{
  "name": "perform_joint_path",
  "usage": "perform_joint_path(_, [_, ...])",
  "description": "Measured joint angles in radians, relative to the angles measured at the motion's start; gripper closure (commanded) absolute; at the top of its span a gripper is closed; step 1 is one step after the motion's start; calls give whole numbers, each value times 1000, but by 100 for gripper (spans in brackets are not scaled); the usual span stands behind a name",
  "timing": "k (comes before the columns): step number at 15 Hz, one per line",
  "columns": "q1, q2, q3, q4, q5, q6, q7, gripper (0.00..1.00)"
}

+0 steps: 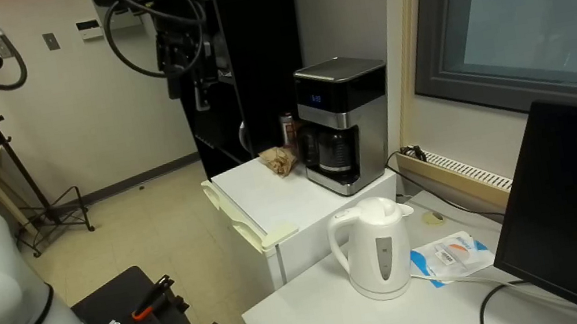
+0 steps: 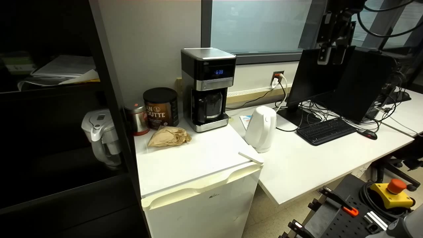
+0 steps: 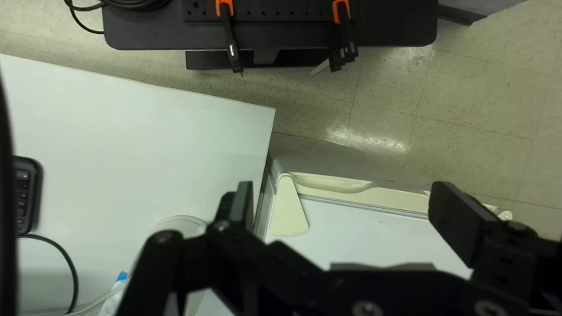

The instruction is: Press a button on the coffee maker

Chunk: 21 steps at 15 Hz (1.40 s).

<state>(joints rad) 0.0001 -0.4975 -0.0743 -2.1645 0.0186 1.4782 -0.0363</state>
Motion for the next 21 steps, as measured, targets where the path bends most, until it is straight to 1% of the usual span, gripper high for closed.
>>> perform_joint_path(3, [3, 0, 12, -35, 0, 65, -6, 0])
perform_joint_path(5, [5, -1, 28, -77, 0, 155, -18, 0])
perform_joint_path(8, [17, -8, 58, -156, -8, 323, -49, 0])
perform_joint_path(9, [24, -11, 69, -186, -11, 385, -61, 16])
perform_joint_path(10, [33, -13, 79, -216, -14, 447, -72, 25])
perform_joint_path(11, [42, -15, 88, -246, -17, 508, -82, 29])
perform_joint_path(12, [51, -15, 96, -275, -21, 569, -89, 36])
perform_joint_path(16, [79, 2, 135, -382, -87, 838, -103, 67])
perform_joint_path(20, [81, 56, 172, -471, -187, 1162, -98, 98])
perform_joint_path(21, [76, 76, 181, -486, -214, 1241, -91, 100])
